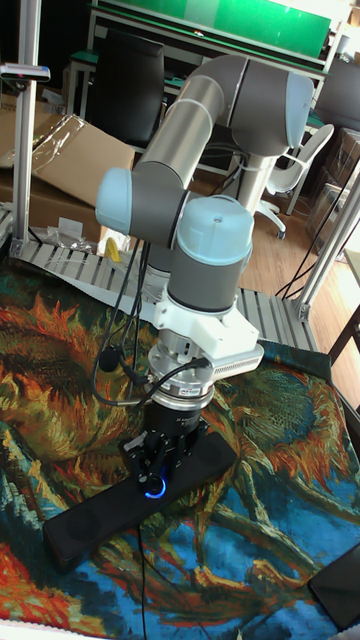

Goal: Turn the knob to increase the volume of the speaker

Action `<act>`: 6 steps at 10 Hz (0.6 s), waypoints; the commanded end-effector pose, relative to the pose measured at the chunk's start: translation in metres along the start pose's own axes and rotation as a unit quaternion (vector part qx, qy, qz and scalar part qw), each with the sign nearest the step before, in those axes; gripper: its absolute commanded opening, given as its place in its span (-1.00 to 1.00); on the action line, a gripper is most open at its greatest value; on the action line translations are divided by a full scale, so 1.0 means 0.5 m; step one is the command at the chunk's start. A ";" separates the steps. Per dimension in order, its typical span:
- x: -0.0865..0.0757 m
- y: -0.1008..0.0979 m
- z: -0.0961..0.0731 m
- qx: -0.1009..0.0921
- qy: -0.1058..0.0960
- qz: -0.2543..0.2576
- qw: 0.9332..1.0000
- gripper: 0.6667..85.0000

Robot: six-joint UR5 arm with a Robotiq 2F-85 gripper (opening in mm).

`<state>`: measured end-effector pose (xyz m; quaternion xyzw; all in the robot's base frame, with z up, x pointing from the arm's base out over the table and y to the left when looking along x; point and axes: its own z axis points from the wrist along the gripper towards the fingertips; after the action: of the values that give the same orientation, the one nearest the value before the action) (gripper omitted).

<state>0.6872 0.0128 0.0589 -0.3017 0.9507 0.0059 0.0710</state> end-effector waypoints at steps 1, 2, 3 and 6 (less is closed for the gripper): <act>-0.007 0.002 0.002 -0.005 -0.008 0.006 1.000 -0.08; -0.007 0.002 0.002 -0.005 -0.007 0.007 1.000 -0.08; -0.007 0.002 0.002 -0.005 -0.007 0.009 1.000 -0.11; -0.005 0.001 0.000 -0.004 -0.006 0.012 1.000 -0.17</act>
<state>0.6883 0.0138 0.0574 -0.2971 0.9520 0.0078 0.0730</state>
